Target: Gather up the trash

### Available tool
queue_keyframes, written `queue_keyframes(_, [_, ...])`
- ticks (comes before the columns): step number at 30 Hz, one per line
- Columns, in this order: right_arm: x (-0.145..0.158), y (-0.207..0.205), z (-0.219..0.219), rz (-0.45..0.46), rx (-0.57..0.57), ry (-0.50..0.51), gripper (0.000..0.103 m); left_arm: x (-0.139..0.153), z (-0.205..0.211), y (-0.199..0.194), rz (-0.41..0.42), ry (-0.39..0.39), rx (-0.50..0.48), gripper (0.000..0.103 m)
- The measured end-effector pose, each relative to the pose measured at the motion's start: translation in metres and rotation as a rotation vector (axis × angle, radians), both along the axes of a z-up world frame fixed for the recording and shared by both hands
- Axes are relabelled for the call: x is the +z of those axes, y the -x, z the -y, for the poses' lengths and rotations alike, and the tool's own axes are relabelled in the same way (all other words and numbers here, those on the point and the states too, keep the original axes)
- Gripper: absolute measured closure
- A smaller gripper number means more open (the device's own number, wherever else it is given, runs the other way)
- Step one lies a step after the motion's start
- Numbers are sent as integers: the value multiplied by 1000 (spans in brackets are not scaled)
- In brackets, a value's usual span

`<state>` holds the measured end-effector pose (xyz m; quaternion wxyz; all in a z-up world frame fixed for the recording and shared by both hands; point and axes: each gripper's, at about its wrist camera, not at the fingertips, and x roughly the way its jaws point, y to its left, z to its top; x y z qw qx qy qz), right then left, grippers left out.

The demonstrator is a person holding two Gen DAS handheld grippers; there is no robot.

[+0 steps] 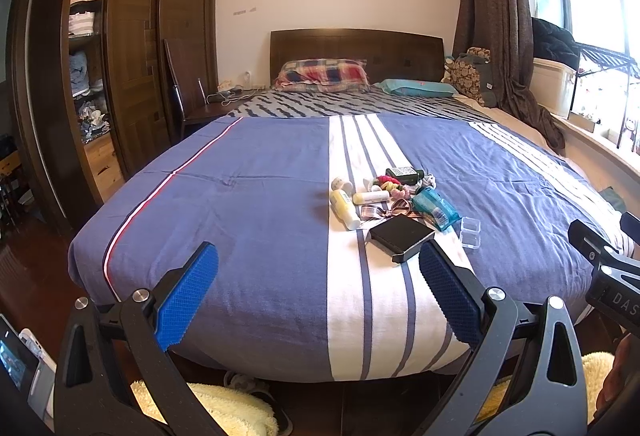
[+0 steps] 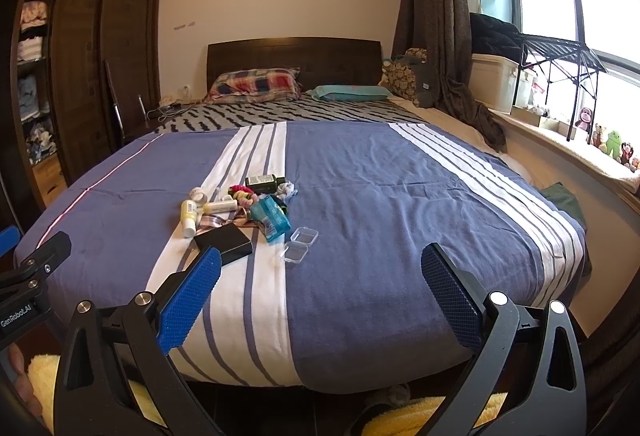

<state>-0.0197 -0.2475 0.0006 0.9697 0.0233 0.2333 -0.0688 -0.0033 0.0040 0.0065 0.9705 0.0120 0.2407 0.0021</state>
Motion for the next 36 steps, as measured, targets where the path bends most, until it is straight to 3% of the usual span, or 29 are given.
queue_keyframes(36, [-1, 2, -6, 12, 13, 5, 3, 2, 1, 1, 8, 0, -4, 8])
